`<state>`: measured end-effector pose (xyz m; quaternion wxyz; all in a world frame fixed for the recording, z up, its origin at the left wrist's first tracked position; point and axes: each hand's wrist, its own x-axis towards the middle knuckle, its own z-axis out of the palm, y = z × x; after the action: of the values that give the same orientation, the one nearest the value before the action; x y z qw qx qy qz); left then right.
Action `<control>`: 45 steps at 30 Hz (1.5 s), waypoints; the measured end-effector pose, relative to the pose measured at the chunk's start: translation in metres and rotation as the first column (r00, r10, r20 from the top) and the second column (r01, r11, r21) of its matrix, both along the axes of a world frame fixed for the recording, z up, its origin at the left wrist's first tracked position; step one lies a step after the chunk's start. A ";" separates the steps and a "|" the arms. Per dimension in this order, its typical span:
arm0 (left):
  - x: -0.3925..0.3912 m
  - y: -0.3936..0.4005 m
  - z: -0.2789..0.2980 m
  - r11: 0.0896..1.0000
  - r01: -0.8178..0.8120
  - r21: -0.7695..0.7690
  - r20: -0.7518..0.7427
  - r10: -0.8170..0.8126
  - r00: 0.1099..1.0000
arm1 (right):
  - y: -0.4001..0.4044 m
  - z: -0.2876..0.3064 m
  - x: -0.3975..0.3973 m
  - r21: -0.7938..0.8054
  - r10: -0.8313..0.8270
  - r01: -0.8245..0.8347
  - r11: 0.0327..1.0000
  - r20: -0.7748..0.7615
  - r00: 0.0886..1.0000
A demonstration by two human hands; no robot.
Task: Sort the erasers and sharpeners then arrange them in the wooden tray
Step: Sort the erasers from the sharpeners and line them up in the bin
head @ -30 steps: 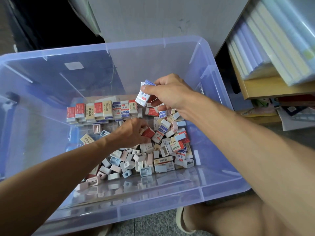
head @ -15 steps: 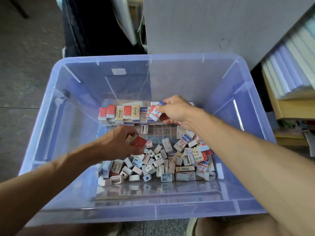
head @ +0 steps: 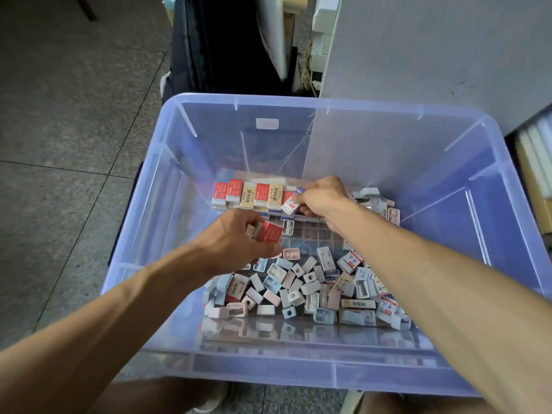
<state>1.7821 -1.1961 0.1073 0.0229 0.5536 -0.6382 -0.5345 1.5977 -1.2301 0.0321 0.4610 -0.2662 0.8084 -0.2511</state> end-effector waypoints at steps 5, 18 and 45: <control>-0.003 -0.002 0.000 1.000 -0.025 0.019 -0.029 0.025 0.999 | 0.018 0.014 -0.035 -0.023 -0.003 0.003 1.000 0.020 1.000; -0.004 -0.005 0.001 0.998 -0.038 0.042 -0.009 0.038 0.999 | 0.014 -0.001 -0.017 -0.082 -0.031 0.029 0.996 -0.028 0.999; -0.012 -0.004 0.007 0.989 -0.020 0.146 -0.247 0.056 0.968 | 0.070 0.075 -0.012 -0.168 0.356 -0.315 0.934 0.515 0.780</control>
<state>1.7700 -1.2000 0.1138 0.0738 0.4941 -0.5799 -0.6436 1.5857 -1.1601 0.1072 0.6958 -0.3413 0.5767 -0.2586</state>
